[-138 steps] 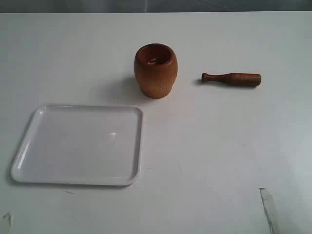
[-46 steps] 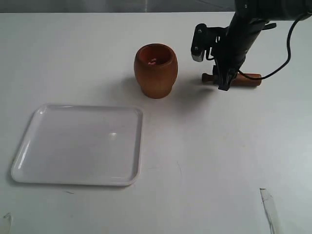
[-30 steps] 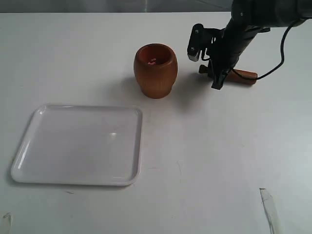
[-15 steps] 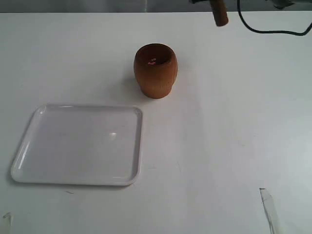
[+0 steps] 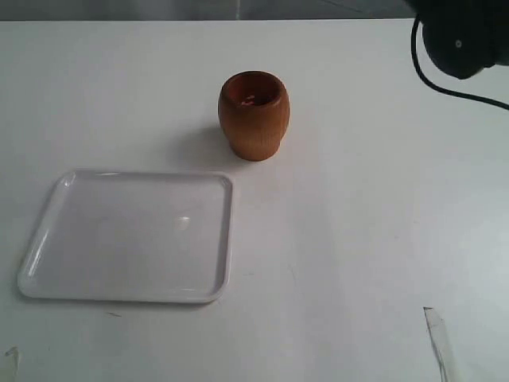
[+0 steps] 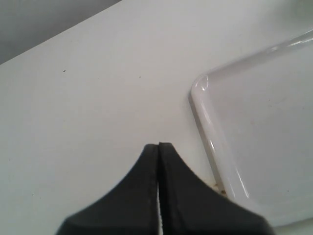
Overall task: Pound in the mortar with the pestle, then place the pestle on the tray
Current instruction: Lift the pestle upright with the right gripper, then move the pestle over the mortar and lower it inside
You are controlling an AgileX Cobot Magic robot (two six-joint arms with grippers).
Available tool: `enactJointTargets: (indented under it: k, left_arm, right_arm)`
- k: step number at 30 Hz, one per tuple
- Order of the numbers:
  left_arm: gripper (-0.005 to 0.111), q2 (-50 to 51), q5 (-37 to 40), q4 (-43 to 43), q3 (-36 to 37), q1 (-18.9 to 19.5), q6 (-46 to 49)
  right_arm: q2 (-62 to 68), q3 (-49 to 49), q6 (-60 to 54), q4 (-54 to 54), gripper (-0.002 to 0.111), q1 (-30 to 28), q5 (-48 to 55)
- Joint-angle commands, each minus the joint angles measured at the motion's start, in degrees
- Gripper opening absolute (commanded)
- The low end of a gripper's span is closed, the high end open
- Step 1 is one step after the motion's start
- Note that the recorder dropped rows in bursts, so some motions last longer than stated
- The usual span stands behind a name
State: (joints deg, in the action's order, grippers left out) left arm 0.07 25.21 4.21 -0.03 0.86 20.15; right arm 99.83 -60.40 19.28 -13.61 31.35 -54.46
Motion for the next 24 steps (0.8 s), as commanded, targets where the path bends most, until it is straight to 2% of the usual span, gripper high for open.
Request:
enactJointTargets:
  k: [1,3,6,12,19,24]
  left_arm:
    - [0.0,-0.07,-0.17,-0.42,0.03,-0.44,-0.47]
    - [0.0,-0.07,-0.17,-0.42,0.03,-0.44,-0.47]
    - [0.0,-0.07,-0.17,-0.42,0.03,-0.44,-0.47]
    - [0.0,-0.07,-0.17,-0.42,0.03,-0.44,-0.47]
    - [0.0,-0.07,-0.17,-0.42,0.03,-0.44,-0.47]
    - [0.0,-0.07,-0.17,-0.42,0.03,-0.44,-0.47]
  right_arm:
    - [-0.24,0.46,12.71,-18.76,0.0,0.03,4.12]
    - [-0.24,0.46,15.88,-25.8,0.0,0.03,3.8]
    - [-0.24,0.99,17.31,-29.56,0.0,0.03,3.28]
    - [0.36,6.94,7.87,-21.99,0.0,0.03,2.35]
    - [8.65,10.62,1.43,-13.73,0.0,0.03,-13.02]
    - [14.83,10.25,-2.8,-10.37,0.0,0.03,-15.5]
